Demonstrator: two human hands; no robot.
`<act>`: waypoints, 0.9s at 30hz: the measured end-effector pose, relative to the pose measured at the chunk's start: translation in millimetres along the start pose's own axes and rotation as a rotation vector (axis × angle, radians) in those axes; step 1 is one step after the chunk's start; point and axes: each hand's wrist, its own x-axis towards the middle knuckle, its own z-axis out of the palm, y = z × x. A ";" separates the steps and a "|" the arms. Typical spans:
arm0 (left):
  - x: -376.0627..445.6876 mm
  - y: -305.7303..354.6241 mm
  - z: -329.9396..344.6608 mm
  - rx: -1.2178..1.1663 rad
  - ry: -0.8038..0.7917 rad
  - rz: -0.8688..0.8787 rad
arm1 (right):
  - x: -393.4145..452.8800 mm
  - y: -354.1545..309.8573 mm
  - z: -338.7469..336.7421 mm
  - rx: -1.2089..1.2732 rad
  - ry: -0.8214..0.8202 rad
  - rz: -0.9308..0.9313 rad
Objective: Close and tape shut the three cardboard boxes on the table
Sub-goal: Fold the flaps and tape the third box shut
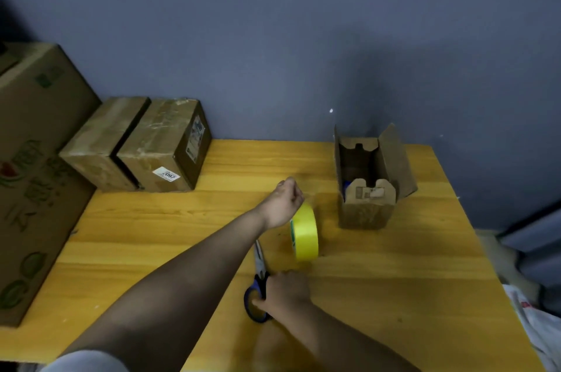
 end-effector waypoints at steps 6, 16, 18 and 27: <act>1.3 0.0 1.0 -0.050 0.015 -0.005 | 11.7 -11.0 15.0 -0.012 0.001 0.034; 11.2 -3.5 -4.0 -0.098 -0.029 0.013 | -32.0 54.9 -4.6 0.186 -0.042 -0.024; 10.8 -4.7 -6.0 -0.086 -0.038 0.042 | -55.6 83.1 -7.4 0.297 -0.034 -0.013; 6.3 -9.7 -7.6 -0.089 -0.057 0.189 | -99.5 172.5 -35.2 0.526 0.160 0.204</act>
